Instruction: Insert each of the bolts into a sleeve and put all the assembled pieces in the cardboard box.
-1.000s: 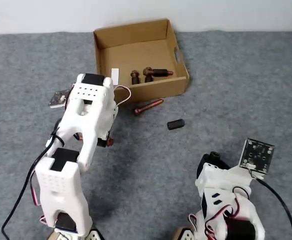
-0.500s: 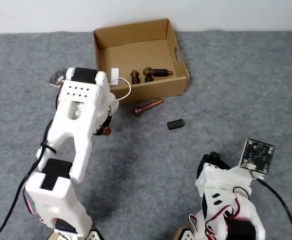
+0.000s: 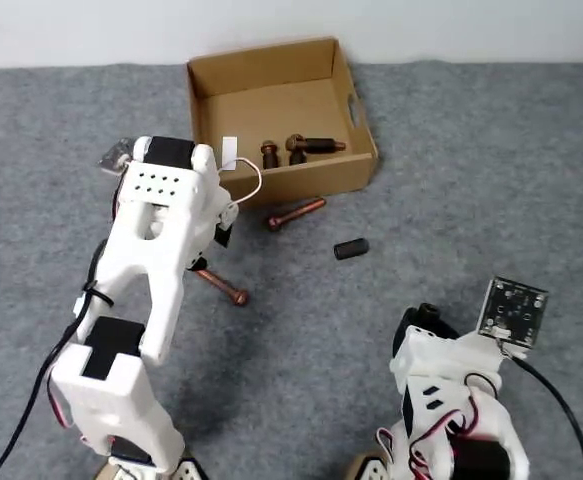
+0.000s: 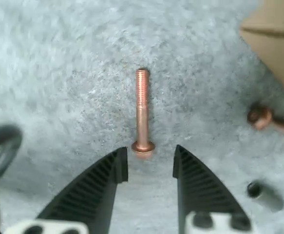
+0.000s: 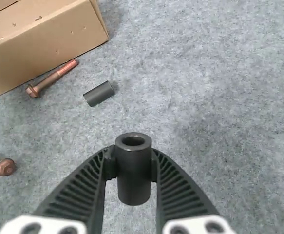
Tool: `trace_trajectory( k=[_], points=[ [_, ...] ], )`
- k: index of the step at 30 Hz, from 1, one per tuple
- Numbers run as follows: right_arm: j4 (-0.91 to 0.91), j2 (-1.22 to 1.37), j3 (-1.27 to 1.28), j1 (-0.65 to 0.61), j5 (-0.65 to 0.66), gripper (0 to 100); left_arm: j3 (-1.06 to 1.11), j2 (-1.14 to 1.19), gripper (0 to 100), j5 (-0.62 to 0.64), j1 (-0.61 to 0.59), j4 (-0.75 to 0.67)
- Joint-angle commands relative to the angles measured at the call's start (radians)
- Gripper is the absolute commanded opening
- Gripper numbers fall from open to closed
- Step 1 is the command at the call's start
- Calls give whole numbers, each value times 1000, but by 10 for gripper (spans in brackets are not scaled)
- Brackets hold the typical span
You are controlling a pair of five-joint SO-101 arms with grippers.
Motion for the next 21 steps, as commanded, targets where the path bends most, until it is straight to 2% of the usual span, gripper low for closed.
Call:
trace_trajectory(
  k=[1,6,8,17,21],
  points=[
    [-22,-5,-5,10,11,8,-2,-37,156,-384,-5,28],
    [-22,-5,-3,10,11,8,-2,-35,156,-1135,-5,28],
    [-22,-4,-3,10,11,8,-2,-26,156,-1378,-5,26],
    [-24,-4,3,10,14,8,-5,21,156,-2139,-12,26],
    [-30,-4,8,10,15,8,-1,26,159,-2321,5,25]
  ],
)
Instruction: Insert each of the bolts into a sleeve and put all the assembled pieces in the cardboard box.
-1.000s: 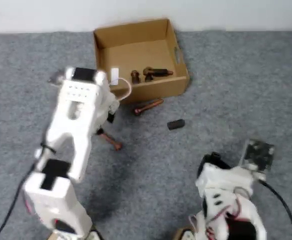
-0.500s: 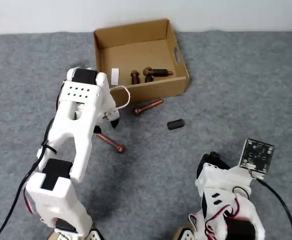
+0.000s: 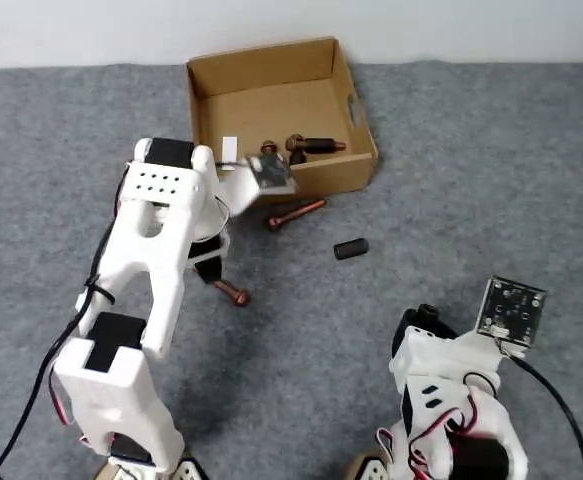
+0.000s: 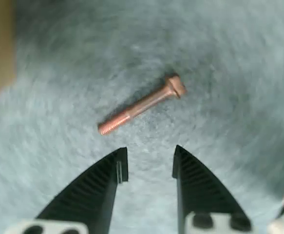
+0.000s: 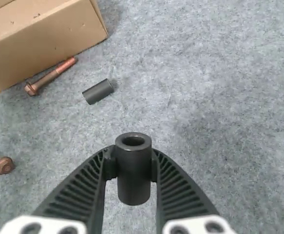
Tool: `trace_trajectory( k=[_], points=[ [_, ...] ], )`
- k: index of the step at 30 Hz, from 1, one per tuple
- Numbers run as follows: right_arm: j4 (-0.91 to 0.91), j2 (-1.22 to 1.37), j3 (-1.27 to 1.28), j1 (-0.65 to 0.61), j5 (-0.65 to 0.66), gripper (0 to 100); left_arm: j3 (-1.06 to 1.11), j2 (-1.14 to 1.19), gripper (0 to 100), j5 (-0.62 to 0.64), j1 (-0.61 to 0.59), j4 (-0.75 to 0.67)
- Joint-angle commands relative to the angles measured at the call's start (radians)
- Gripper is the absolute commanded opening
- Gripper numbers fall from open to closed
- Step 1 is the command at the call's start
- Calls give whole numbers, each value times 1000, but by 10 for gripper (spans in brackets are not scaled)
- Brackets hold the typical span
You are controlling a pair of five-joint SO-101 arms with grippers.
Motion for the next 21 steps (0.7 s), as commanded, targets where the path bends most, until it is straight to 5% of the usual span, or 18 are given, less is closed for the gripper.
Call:
trace_trajectory(
  k=[1,11,21],
  points=[
    [-30,-4,-8,10,14,8,-4,-8,159,-180,18,25],
    [-31,-2,-8,10,14,8,-12,130,160,-342,72,11],
    [-31,-2,-8,10,14,8,-50,265,160,-348,75,-84]
  ],
)
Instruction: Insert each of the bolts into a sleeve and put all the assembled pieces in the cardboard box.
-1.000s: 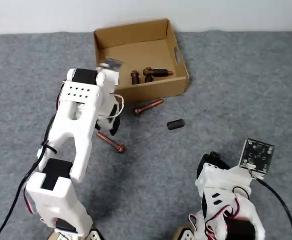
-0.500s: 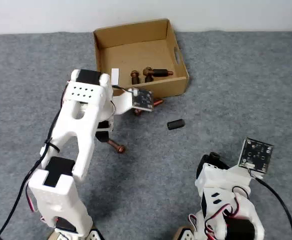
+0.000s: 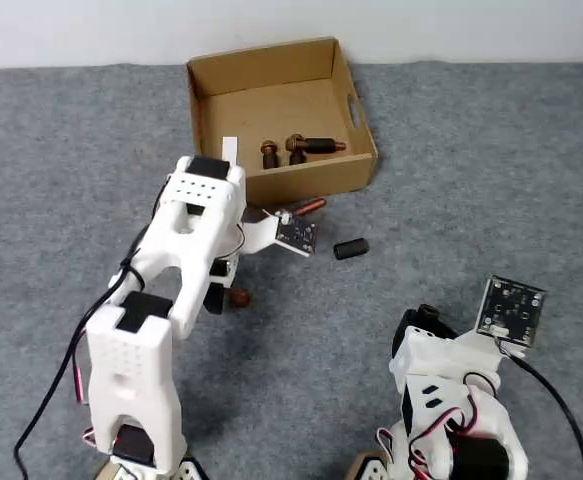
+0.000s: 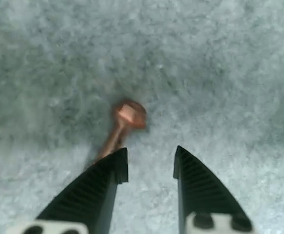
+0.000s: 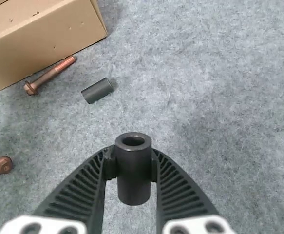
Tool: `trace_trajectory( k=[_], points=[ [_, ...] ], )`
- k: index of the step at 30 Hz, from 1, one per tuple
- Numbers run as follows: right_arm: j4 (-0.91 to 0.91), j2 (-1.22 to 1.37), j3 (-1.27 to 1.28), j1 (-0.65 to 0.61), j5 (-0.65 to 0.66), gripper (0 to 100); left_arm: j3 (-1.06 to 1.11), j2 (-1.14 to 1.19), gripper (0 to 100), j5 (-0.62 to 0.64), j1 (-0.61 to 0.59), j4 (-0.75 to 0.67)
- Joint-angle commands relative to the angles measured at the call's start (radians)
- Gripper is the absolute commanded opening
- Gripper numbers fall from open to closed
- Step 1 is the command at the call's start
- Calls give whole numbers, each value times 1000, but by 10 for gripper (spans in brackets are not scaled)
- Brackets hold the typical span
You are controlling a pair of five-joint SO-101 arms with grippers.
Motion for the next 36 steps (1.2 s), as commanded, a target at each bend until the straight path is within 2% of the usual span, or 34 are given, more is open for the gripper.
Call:
trace_trajectory(
  k=[1,7,14,24,30,32,36],
  points=[
    [-31,-2,-8,10,12,8,-44,14,160,-12,11,-64],
    [-31,-2,-8,12,12,8,-50,23,160,-9,40,-78],
    [-31,-2,-8,12,12,8,-214,25,160,-11,37,48],
    [-31,-2,-8,12,12,8,-252,141,160,-11,63,40],
    [-31,-2,-8,71,11,8,-272,199,154,8,58,-2],
    [-31,-2,-8,71,11,8,-278,209,130,55,61,-11],
    [-31,-2,-8,71,11,8,-278,235,12,77,77,-5]
  ],
)
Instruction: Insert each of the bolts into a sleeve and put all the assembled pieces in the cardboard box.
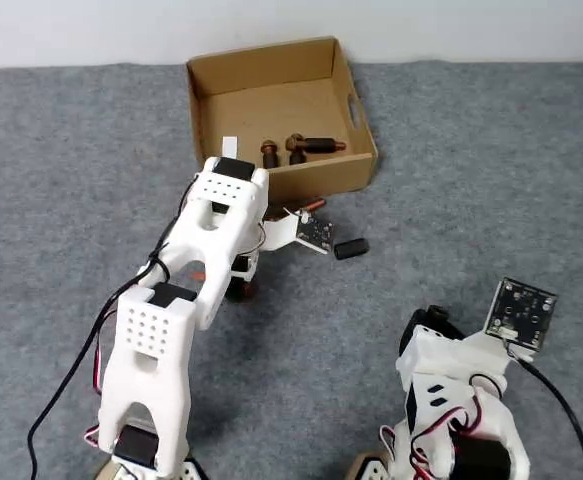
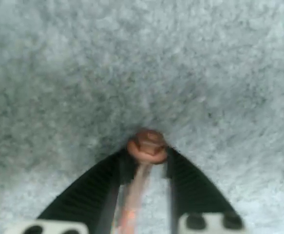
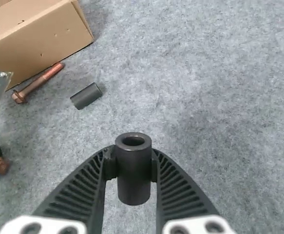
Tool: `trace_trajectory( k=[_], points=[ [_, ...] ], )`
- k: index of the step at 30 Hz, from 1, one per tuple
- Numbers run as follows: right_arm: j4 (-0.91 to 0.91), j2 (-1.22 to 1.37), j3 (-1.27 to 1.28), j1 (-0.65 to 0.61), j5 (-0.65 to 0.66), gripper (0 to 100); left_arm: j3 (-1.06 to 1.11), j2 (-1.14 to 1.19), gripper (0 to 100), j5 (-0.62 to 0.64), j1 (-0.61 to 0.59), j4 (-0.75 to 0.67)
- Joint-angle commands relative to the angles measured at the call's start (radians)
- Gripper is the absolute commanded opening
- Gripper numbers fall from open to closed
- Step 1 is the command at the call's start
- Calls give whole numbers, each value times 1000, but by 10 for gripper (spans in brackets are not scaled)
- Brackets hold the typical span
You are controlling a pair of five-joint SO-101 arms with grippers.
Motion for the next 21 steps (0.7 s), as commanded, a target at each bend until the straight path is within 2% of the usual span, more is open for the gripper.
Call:
trace_trajectory(
  k=[1,8,11,17,21],
  points=[
    [-31,-2,-8,13,11,8,-31,6,6,28,17,-20],
    [-31,-2,-8,13,11,8,-31,-32,7,169,21,-11],
    [-31,-4,-8,12,11,8,-24,-106,7,207,43,49],
    [-30,-5,-8,12,12,8,62,-336,7,422,66,44],
    [-28,-7,-11,10,12,8,177,-525,7,671,77,40]
  ],
)
